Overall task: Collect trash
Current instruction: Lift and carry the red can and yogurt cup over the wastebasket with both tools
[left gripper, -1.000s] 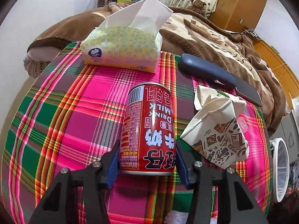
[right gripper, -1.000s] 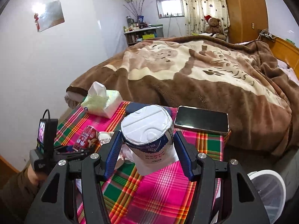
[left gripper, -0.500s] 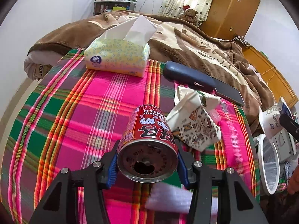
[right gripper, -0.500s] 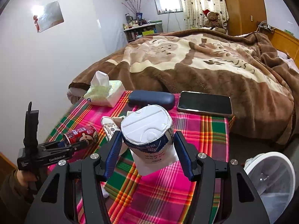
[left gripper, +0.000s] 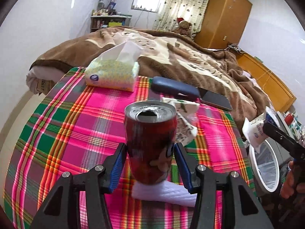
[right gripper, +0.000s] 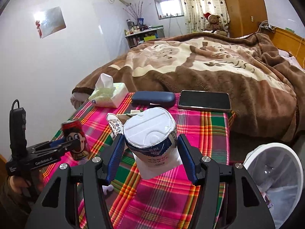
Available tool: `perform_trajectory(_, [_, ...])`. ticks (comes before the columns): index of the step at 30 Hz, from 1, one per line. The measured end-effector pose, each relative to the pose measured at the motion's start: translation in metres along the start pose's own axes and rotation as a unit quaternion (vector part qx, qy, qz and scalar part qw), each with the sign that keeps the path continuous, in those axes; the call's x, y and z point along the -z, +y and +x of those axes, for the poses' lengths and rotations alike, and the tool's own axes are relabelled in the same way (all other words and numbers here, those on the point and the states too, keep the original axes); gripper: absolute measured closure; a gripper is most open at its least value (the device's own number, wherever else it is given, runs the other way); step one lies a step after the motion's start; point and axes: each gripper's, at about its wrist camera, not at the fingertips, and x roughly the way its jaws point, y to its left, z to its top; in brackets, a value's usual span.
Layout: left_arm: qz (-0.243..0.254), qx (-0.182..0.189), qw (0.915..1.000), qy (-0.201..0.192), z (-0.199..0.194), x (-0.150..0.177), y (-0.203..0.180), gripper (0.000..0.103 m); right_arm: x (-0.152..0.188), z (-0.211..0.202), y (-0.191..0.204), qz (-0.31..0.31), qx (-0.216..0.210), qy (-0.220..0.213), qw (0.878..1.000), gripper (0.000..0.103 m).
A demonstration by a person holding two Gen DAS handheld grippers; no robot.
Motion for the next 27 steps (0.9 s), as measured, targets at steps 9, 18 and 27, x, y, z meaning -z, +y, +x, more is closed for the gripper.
perform_trajectory(9, [-0.002, 0.013, 0.9999, 0.003, 0.001, 0.011, -0.017, 0.053, 0.007, -0.008, -0.005, 0.007, 0.0, -0.003, 1.0, 0.045])
perform_trajectory(18, [0.029, 0.004, 0.9993, 0.021, 0.012, 0.008, -0.034, 0.052, 0.017, -0.007, -0.015, 0.025, -0.005, 0.005, 1.0, 0.045])
perform_trajectory(27, [0.034, -0.013, 0.9969, 0.069, 0.036, 0.032, -0.027, 0.045, 0.022, -0.003, -0.012, 0.024, -0.015, 0.01, 1.0, 0.044])
